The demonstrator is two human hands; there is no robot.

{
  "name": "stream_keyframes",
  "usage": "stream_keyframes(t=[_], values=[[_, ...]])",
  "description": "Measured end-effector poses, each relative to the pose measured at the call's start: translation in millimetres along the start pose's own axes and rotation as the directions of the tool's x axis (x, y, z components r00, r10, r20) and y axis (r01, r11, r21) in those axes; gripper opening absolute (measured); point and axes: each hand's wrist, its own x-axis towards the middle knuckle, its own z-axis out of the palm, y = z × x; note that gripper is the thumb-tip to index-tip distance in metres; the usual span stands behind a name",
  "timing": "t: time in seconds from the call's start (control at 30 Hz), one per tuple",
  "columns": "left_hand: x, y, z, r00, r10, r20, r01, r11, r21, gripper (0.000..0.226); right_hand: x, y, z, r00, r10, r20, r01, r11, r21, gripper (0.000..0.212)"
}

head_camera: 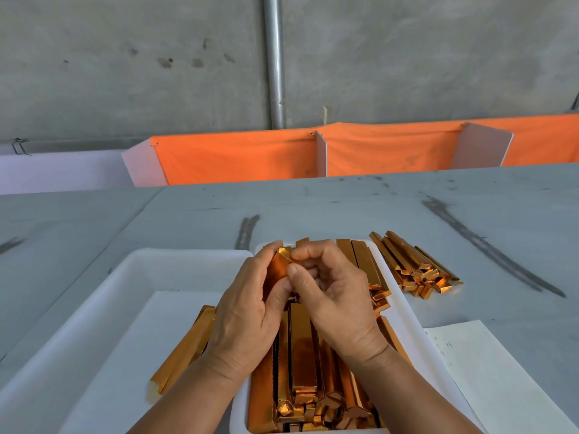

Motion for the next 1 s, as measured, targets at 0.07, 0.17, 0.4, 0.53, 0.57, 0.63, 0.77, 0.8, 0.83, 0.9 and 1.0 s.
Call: stream_keyframes(t=[0.07, 0.17, 0.4, 0.53, 0.57, 0.63, 0.77, 0.8, 0.83, 0.9, 1.0], values=[[0, 0, -1, 1.0, 0.003, -0.009, -0.003, 1.0, -0.001, 0.051, 0, 1, 0, 1.0, -0.001, -0.006, 0.001, 1.0, 0.009, 0.013], [1, 0, -1, 1.0, 0.013, -0.009, -0.013, 1.0, 0.011, 0.049, 1, 5, -1, 1.0, -0.004, -0.001, 0.004, 1.0, -0.005, 0.009], [1, 0, 0, 0.999, 0.016, 0.039, -0.016, 1.0, 0.015, 0.049, 1, 4, -1, 1.0, 0.009, 0.029, -0.009, 1.0, 0.018, 0.023], [1, 0, 0, 0.998, 0.01, 0.06, -0.012, 1.0, 0.021, 0.054, 1, 3, -1, 0.999, 0.012, 0.049, -0.012, 1.0, 0.008, 0.025], [1, 0, 0, 0.998, 0.008, 0.062, -0.01, 1.0, 0.023, 0.054, 2, 3, -1, 0.998, 0.023, 0.051, -0.023, 1.0, 0.011, 0.025], [1, 0, -1, 0.999, 0.001, 0.036, -0.003, 0.998, 0.061, 0.056, 3, 3, -1, 0.995, 0.095, 0.044, -0.097, 0.993, 0.06, 0.023], [2, -2, -5, 0.991, -0.133, -0.025, 0.134, 0.988, 0.076, 0.074, 11, 6, -8, 0.945, 0.32, -0.065, -0.3, 0.93, 0.21, 0.013], [1, -3, -6, 0.989, -0.147, -0.019, 0.148, 0.987, 0.069, 0.071, 13, 7, -10, 0.931, 0.355, -0.085, -0.329, 0.917, 0.226, 0.011], [1, -5, -6, 0.99, -0.144, -0.006, 0.144, 0.987, 0.07, 0.063, 14, 7, -12, 0.921, 0.379, -0.092, -0.349, 0.906, 0.238, 0.011], [0, -6, -5, 0.99, -0.137, 0.023, 0.135, 0.989, 0.062, 0.051, 16, 8, -15, 0.908, 0.412, -0.073, -0.378, 0.882, 0.28, 0.015], [1, -4, -5, 0.987, -0.157, 0.038, 0.157, 0.988, 0.008, 0.044, 18, 7, -20, 0.89, 0.455, 0.017, -0.423, 0.813, 0.401, 0.024]])
